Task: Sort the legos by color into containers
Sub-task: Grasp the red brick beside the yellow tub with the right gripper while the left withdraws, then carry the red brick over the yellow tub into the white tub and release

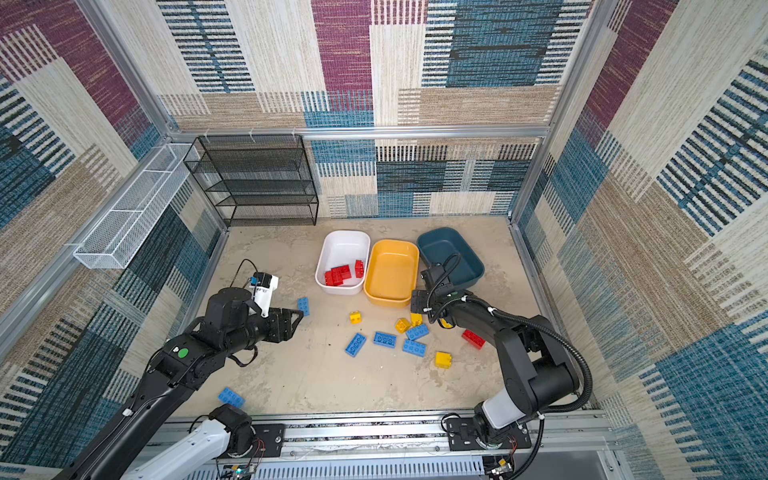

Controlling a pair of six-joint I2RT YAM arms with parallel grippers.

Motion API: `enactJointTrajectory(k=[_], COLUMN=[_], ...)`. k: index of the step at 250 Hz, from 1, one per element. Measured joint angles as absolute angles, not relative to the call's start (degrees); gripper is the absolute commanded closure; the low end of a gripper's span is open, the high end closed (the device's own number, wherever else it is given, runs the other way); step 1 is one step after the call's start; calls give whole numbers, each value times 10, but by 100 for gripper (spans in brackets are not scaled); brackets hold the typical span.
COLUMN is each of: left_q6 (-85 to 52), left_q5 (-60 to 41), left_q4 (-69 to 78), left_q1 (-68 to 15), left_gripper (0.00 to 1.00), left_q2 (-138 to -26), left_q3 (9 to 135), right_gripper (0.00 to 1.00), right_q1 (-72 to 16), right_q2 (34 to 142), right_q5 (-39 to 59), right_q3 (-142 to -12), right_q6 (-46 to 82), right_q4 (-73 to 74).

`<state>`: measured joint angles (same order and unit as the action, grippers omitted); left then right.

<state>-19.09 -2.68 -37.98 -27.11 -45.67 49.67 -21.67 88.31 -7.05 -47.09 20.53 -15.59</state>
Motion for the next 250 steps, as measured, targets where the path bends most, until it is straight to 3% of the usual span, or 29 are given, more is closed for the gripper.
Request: enactJointTrajectory(k=[90, 120, 159, 194, 250], left_q6=[-189, -189, -189, -189, -189], left_q5=[-27, -27, -27, -27, -27], left_q4=[-380, -380, -380, -380, -380], left_q1=[-271, -271, -270, -270, -270], left_gripper=[29, 29, 29, 29, 29], left_q2=[-462, -462, -462, -462, -455], left_q3=[497, 496, 496, 496, 494], right_gripper=[5, 11, 30, 40, 41], right_q1=[-219, -223, -226, -227, -236], right_q2=[931, 943, 939, 919, 871], right_q5=[-70, -81, -86, -91, -81], right_q3=[-472, -474, -470, -461, -460], right_q6=[207, 207, 207, 207, 206], right_q4=[-128, -127, -123, -123, -133])
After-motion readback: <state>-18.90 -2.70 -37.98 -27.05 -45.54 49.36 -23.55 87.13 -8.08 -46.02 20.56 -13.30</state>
